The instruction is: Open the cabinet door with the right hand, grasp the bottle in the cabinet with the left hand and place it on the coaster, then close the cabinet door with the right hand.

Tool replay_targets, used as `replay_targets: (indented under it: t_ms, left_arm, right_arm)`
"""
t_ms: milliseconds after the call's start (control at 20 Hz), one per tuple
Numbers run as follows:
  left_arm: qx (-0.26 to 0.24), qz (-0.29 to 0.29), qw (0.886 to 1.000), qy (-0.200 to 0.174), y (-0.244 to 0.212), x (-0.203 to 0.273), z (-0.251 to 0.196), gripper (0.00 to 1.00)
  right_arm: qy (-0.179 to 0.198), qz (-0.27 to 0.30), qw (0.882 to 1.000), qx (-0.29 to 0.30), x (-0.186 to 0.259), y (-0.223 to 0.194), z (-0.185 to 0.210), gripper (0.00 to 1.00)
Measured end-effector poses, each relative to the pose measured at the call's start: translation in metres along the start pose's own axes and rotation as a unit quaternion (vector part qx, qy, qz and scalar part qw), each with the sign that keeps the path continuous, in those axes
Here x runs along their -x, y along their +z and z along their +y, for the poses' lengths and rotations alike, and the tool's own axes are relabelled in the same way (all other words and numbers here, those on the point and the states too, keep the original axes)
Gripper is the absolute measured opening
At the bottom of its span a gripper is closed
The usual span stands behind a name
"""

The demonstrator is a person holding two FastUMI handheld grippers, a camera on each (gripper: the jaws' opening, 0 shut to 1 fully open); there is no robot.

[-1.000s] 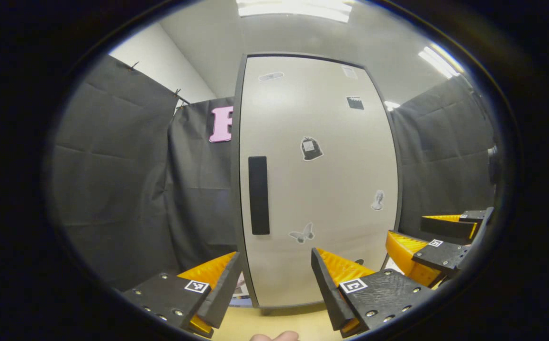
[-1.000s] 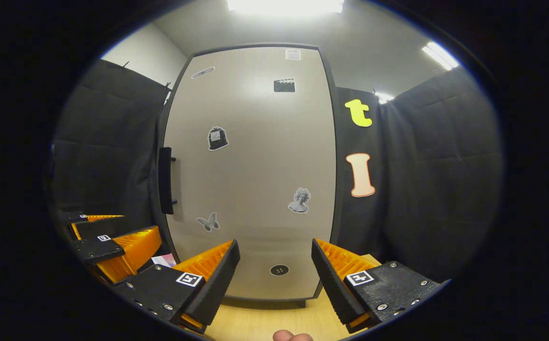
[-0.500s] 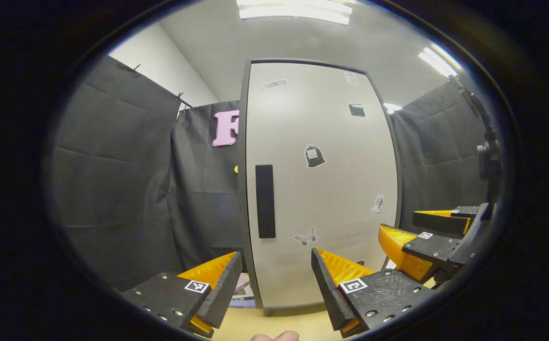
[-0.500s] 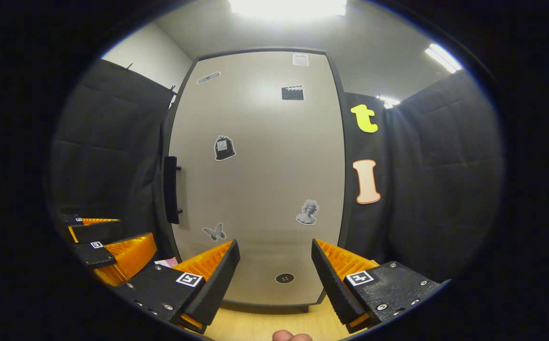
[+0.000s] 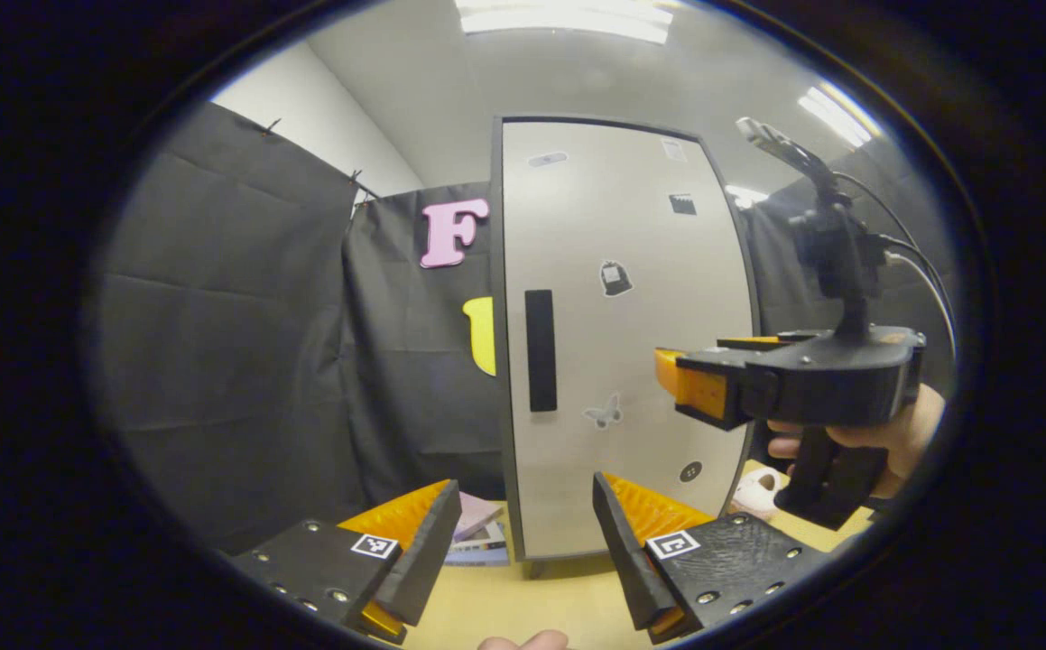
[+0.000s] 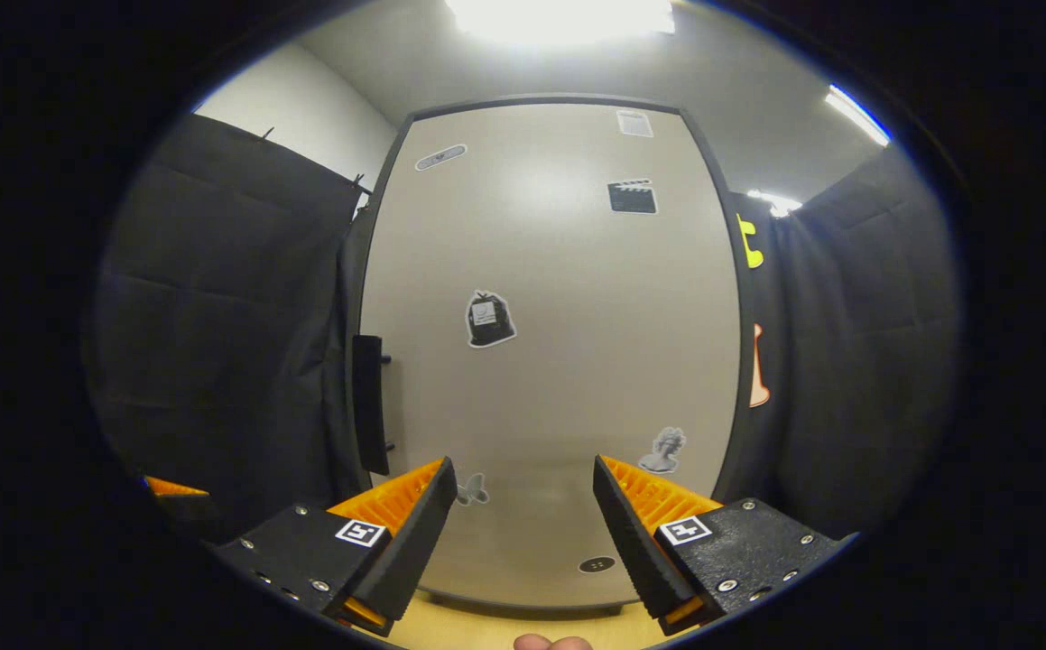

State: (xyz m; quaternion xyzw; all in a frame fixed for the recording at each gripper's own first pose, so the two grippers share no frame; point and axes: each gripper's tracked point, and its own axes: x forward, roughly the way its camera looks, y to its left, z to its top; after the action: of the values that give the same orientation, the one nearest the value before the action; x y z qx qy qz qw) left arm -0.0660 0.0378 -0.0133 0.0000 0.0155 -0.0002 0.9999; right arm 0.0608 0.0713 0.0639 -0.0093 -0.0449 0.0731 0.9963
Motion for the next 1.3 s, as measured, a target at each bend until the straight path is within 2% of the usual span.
replay_targets:
  t_ms: [150, 350, 650, 750, 800, 850, 900, 1100, 1300]
  left_arm:
    - [-0.001, 0.012, 1.000, 0.018, -0.011, 0.020, 0.018, 0.84]
    - [0.000, 0.018, 0.999, 0.047, -0.019, 0.042, 0.046, 0.84]
    - [0.022, 0.045, 0.995, 0.081, -0.042, 0.061, 0.077, 0.84]
    - [0.015, 0.046, 0.995, 0.091, -0.043, 0.063, 0.088, 0.84]
    - [0.014, 0.046, 0.995, 0.092, -0.043, 0.063, 0.090, 0.84]
    - [0.016, 0.045, 0.994, 0.095, -0.044, 0.065, 0.092, 0.84]
    - [0.018, 0.045, 0.994, 0.096, -0.044, 0.065, 0.093, 0.84]
    - [0.023, 0.045, 0.994, 0.096, -0.047, 0.066, 0.091, 0.84]
    - [0.004, 0.041, 0.995, 0.086, -0.048, 0.070, 0.087, 0.84]
  right_arm:
    - [0.023, -0.007, 1.000, 0.010, -0.020, 0.007, 0.031, 0.94]
    - [0.089, 0.020, 0.996, -0.017, -0.052, -0.005, 0.093, 0.94]
    - [0.098, 0.047, 0.994, -0.017, -0.090, -0.016, 0.125, 0.93]
    - [0.103, 0.043, 0.994, -0.015, -0.093, -0.014, 0.130, 0.80]
    - [0.088, 0.043, 0.995, 0.003, -0.096, -0.015, 0.124, 0.67]
    - [0.090, 0.043, 0.995, 0.007, -0.095, -0.016, 0.125, 0.55]
    - [0.090, 0.046, 0.995, 0.003, -0.094, -0.017, 0.125, 0.35]
    - [0.104, 0.055, 0.993, 0.000, -0.095, -0.018, 0.124, 0.26]
    - [0.126, 0.061, 0.990, -0.012, -0.089, -0.018, 0.124, 0.22]
